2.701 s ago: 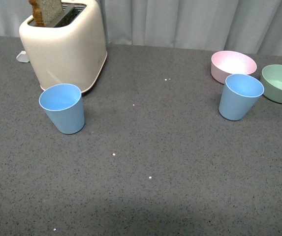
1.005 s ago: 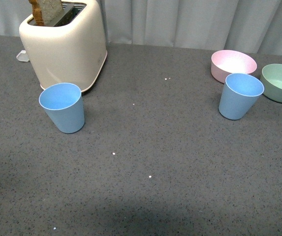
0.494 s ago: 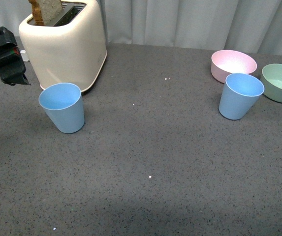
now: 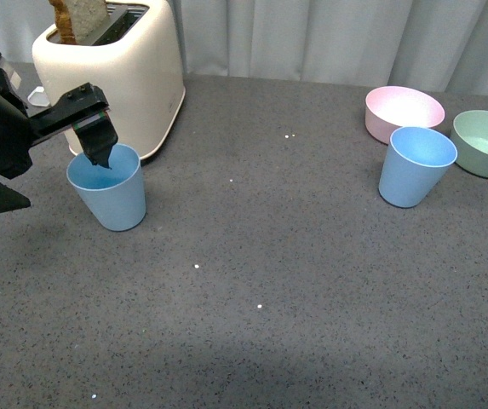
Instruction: Stack blue cups with both arms
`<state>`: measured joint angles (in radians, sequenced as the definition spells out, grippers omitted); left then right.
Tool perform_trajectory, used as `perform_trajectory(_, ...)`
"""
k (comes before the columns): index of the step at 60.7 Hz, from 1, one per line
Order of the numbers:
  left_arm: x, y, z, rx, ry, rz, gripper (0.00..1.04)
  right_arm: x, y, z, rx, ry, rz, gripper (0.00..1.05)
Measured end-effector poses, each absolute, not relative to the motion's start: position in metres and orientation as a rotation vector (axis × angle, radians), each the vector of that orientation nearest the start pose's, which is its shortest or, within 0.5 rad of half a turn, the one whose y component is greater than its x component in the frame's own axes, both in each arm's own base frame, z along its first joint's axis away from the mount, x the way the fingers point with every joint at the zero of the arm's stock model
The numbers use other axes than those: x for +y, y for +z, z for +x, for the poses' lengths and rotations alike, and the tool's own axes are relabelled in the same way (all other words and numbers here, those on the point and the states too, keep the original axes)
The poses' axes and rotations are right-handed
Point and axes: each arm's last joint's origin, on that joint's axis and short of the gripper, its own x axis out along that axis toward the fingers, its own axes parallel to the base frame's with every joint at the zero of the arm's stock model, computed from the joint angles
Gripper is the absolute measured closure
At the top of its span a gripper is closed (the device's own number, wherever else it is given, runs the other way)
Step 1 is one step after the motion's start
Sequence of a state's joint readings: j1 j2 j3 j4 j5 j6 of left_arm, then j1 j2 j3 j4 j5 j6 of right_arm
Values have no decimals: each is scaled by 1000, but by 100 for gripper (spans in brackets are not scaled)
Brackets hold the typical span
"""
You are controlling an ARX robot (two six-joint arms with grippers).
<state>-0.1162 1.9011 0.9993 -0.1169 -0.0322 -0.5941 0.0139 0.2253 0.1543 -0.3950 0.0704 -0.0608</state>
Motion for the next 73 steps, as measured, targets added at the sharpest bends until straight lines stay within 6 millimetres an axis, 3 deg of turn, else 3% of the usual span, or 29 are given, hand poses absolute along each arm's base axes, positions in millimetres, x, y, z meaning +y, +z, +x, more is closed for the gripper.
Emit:
perform_trajectory(5, -43, 109, 358, 1028, 234, -475, 9, -1, 162, 98, 467, -41, -79, 10)
perform_trajectory(12, -46, 99, 364, 1058, 257, -486, 34, -1, 162, 98, 467, -41, -79, 10)
perform_trajectory(40, -51, 98, 368, 1050, 264, -500, 101, -1, 162, 98, 467, -41, -79, 10)
perform_trajectory(54, -70, 103, 370, 1041, 214, -498, 101, -1, 162, 98, 467, -41, -79, 10)
perform_trajectory(63, -113, 118, 379, 1034, 115, -460, 101, -1, 162, 98, 467, -41, -79, 10)
perform_trajectory(73, -162, 116, 386, 1067, 31, -402, 101, -1, 162, 98, 467, -41, -79, 10)
